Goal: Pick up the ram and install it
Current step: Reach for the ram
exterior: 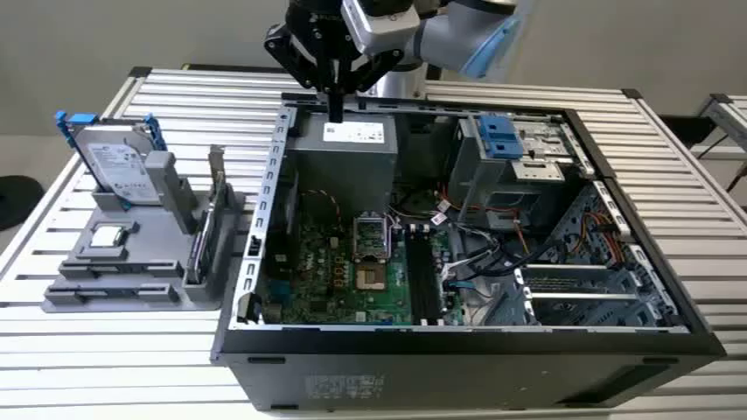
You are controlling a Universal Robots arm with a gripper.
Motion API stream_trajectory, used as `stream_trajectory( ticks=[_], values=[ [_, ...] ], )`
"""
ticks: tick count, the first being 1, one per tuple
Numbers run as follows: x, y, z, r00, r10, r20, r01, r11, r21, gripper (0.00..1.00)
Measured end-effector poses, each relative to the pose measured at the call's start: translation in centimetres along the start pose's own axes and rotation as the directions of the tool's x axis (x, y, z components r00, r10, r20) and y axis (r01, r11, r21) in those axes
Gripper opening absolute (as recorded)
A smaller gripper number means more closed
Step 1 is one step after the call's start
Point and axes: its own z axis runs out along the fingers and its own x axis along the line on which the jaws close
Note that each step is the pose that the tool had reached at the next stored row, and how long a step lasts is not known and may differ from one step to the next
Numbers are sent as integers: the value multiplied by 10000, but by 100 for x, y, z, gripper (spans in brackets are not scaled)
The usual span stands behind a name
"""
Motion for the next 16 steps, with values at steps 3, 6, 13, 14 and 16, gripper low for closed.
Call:
stream_trajectory(
  ticks=[3,6,13,14,16],
  values=[
    [0,0,0,10000,1,-2,-1,10000,0,0],
    [0,0,0,10000,0,-5,0,10000,0,0],
    [9,0,0,10000,0,-7,0,10000,0,0],
    [18,-2,0,10000,0,-7,0,10000,0,0],
    [40,-3,-1,10000,0,-7,0,10000,1,0]
  ],
)
